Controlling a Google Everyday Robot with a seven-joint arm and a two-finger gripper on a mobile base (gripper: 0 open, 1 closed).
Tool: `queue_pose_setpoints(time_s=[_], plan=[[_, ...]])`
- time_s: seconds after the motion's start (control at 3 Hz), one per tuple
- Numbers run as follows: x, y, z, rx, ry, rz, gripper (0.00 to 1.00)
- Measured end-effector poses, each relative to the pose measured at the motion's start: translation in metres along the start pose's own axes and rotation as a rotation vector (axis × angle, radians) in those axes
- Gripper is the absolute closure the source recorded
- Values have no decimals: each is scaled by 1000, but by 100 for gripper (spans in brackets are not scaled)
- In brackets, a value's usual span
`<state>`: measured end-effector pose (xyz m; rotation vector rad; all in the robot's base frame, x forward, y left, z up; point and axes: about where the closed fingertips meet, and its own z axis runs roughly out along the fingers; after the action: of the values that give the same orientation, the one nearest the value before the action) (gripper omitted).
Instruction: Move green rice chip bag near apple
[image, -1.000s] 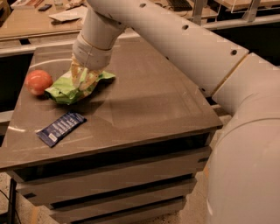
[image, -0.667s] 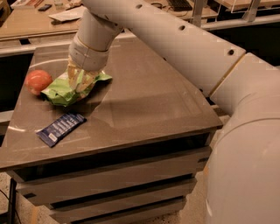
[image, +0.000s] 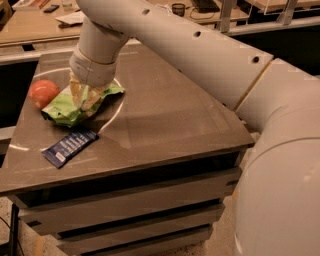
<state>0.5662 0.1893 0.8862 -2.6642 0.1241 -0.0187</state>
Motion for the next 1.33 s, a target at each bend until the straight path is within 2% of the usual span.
queue_pose_setpoints(time_s=[1.0, 1.33], plan=[[-1, -1, 6, -2, -8, -4, 7], [-2, -1, 7, -3, -10, -4, 0]])
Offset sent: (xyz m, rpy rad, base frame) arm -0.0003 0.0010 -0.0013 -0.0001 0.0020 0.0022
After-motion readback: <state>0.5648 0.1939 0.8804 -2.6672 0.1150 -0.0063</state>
